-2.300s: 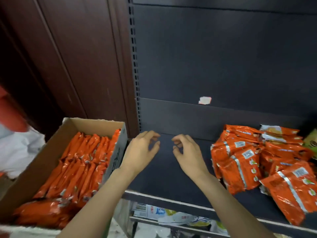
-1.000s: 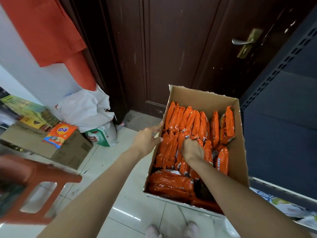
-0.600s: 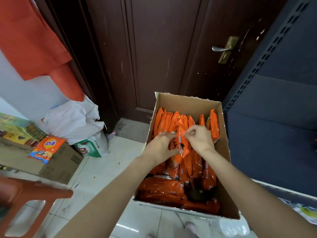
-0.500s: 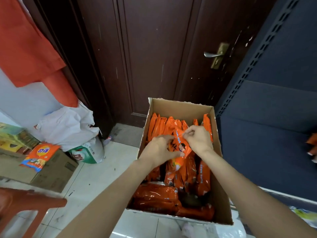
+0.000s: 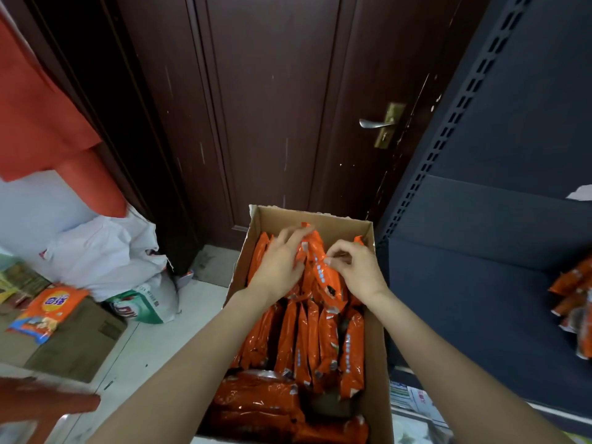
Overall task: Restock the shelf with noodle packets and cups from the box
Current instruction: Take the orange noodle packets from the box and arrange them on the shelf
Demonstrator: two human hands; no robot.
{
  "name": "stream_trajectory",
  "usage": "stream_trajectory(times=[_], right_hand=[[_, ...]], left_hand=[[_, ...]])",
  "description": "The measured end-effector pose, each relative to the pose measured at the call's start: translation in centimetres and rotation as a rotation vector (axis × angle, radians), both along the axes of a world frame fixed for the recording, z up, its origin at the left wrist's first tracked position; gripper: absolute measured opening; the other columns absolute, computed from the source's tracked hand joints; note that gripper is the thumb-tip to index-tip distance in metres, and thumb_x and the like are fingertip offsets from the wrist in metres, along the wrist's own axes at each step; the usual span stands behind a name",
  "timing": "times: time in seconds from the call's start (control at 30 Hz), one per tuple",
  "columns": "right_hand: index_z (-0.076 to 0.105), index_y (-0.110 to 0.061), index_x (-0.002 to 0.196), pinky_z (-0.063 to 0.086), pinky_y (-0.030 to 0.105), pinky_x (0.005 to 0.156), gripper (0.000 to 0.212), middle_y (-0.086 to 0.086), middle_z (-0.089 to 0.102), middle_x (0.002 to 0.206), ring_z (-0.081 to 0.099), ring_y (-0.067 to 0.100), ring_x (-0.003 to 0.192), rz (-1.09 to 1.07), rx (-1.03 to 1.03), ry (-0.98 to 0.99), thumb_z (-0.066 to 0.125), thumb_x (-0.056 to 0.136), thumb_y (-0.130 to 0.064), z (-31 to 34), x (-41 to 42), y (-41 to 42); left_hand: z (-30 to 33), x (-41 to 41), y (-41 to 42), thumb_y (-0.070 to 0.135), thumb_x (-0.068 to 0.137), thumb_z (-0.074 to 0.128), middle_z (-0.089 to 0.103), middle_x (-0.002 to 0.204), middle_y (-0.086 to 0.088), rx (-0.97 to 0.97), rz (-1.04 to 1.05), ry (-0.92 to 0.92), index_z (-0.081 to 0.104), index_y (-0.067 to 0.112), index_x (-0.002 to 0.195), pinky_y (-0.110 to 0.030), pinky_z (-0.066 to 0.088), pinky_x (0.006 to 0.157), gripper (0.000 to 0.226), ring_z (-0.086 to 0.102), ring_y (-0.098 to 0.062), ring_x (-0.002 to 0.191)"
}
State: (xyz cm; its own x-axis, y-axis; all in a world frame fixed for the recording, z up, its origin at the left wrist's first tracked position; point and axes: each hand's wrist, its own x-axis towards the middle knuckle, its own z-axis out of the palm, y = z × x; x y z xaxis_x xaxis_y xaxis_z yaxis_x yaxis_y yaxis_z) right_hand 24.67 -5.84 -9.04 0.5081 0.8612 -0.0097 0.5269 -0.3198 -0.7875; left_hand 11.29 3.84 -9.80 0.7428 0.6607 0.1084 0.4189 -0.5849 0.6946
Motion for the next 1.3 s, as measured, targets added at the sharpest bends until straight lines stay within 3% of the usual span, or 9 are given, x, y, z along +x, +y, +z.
stream_trajectory(times=[0.07,0.13,0.23,0.33,0.47,0.6,0.9,1.07,1.3], right_hand=[[0.063,-0.020,0.079,0.048,0.022,0.081,0.010,-0.003,0.064,0.091,0.061,0.008,0.086,0.069,-0.035,0.008,0.065,0.086,-0.013,0.0,0.0,0.0],[0.063,-0.019,0.080,0.048,0.023,0.080,0.009,-0.007,0.065,0.088,0.061,0.009,0.086,0.096,-0.055,0.005,0.064,0.087,-0.014,0.0,0.2,0.1],[0.067,-0.015,0.097,0.049,0.022,0.081,0.012,-0.001,0.065,0.103,0.063,0.013,0.091,0.041,-0.096,-0.070,0.057,0.093,-0.020,-0.3,0.8,0.6],[0.053,-0.010,0.129,0.042,0.015,0.089,0.034,0.008,0.050,0.129,0.059,0.022,0.108,-0.032,-0.253,-0.201,0.049,0.097,-0.023,-1.1,1.9,1.4],[0.039,-0.011,0.138,0.034,0.047,0.108,0.042,0.021,0.037,0.138,0.037,0.038,0.129,-0.080,-0.482,-0.210,0.041,0.099,-0.027,-2.4,2.4,2.9],[0.033,-0.010,0.142,0.028,0.044,0.112,0.047,0.016,0.017,0.149,0.027,0.035,0.135,0.005,-0.585,-0.275,0.045,0.096,-0.011,-3.1,2.1,3.2],[0.051,-0.015,0.125,0.049,0.040,0.090,0.033,0.014,0.055,0.112,0.058,0.033,0.105,-0.086,-0.455,-0.323,0.041,0.094,-0.009,-2.4,1.8,2.5],[0.061,-0.020,0.117,0.052,0.039,0.090,0.030,0.009,0.066,0.110,0.063,0.029,0.102,-0.279,-0.222,-0.280,0.051,0.092,-0.009,-0.1,2.1,1.3],[0.071,-0.022,0.096,0.056,0.035,0.079,0.027,-0.004,0.072,0.091,0.067,0.013,0.088,-0.434,-0.028,-0.299,0.053,0.087,-0.003,5.3,2.6,-2.3]], left_hand=[[0.2,0.2,0.7,0.016,0.092,0.054,0.030,0.149,0.004,0.279,0.003,0.140,0.037,0.034,0.141,-0.032,0.029,0.105,0.055,0.028,-0.017,0.131],[0.4,0.4,1.4,0.028,0.093,0.053,0.043,0.139,0.006,0.382,-0.042,0.267,0.053,0.034,0.130,-0.034,0.026,0.105,0.037,0.033,-0.016,0.130],[0.3,0.2,2.2,0.035,0.092,0.055,0.058,0.115,0.002,0.326,-0.029,0.364,0.066,0.026,0.112,-0.033,0.035,0.097,0.025,0.050,-0.019,0.114],[-0.1,-0.3,2.6,0.030,0.090,0.061,0.060,0.103,-0.004,0.248,0.127,0.224,0.070,0.016,0.101,-0.037,0.048,0.082,0.020,0.059,-0.024,0.096],[-0.1,-0.3,3.0,0.019,0.090,0.060,0.059,0.098,-0.004,0.171,0.270,0.132,0.068,0.009,0.090,-0.034,0.050,0.069,0.013,0.060,-0.024,0.083],[0.0,-0.2,3.3,0.019,0.090,0.059,0.057,0.087,-0.003,0.169,0.310,0.120,0.062,0.010,0.082,-0.028,0.042,0.061,0.012,0.056,-0.021,0.076],[0.2,-0.9,3.2,0.017,0.089,0.061,0.061,0.086,-0.002,0.139,0.344,0.066,0.064,0.010,0.081,-0.027,0.048,0.065,0.011,0.057,-0.016,0.074],[2.5,-1.7,2.7,0.019,0.089,0.061,0.066,0.079,-0.006,0.114,0.432,-0.046,0.066,0.010,0.082,-0.040,0.054,0.065,0.012,0.062,-0.022,0.071],[6.9,-2.0,0.6,0.019,0.091,0.060,0.066,0.083,0.004,0.139,0.348,-0.164,0.063,0.014,0.081,-0.032,0.053,0.064,0.011,0.062,-0.014,0.071]])
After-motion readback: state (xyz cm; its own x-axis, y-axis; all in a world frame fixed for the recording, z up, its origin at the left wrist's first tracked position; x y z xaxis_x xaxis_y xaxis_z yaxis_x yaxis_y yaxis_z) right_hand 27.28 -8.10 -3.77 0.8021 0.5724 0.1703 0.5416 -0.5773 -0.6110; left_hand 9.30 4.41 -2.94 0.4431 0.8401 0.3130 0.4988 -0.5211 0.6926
